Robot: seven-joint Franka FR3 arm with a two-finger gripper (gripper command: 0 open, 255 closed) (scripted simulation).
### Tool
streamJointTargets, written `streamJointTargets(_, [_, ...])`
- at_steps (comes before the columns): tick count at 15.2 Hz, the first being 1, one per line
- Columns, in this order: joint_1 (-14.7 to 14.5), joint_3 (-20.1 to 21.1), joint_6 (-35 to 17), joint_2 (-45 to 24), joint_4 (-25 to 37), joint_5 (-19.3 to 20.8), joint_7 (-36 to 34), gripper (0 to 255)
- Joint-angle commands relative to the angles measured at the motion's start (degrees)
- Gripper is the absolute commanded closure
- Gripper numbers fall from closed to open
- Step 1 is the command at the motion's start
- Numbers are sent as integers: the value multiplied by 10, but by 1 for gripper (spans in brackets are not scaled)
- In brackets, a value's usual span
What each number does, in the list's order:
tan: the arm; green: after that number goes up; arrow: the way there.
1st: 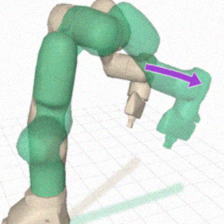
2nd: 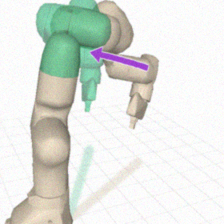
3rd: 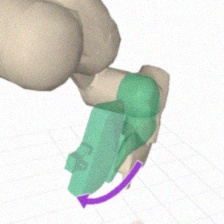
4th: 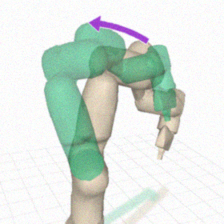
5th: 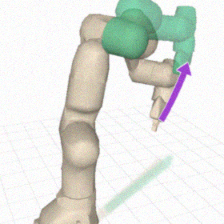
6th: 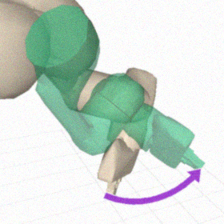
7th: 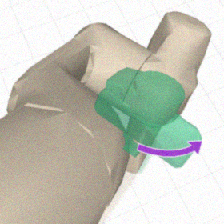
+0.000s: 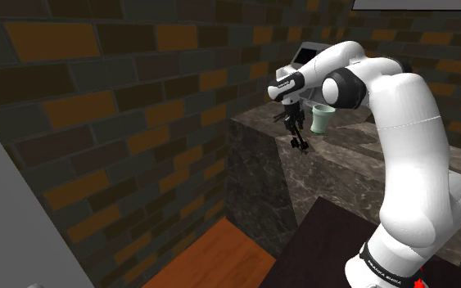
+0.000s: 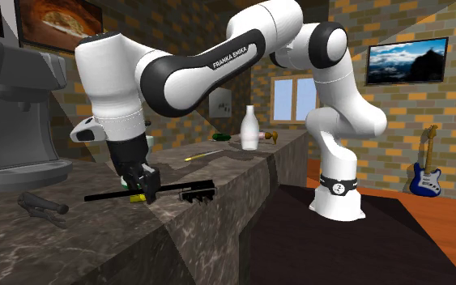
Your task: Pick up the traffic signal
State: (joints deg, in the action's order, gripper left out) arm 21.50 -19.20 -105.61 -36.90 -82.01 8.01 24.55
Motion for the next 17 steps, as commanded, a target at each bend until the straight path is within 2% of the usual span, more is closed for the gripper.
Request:
streamJointTargets(1, [-1, -1, 6, 4, 2, 1, 1, 255])
streamJointTargets(17, [-2, -6, 94, 34, 64, 5, 21, 255])
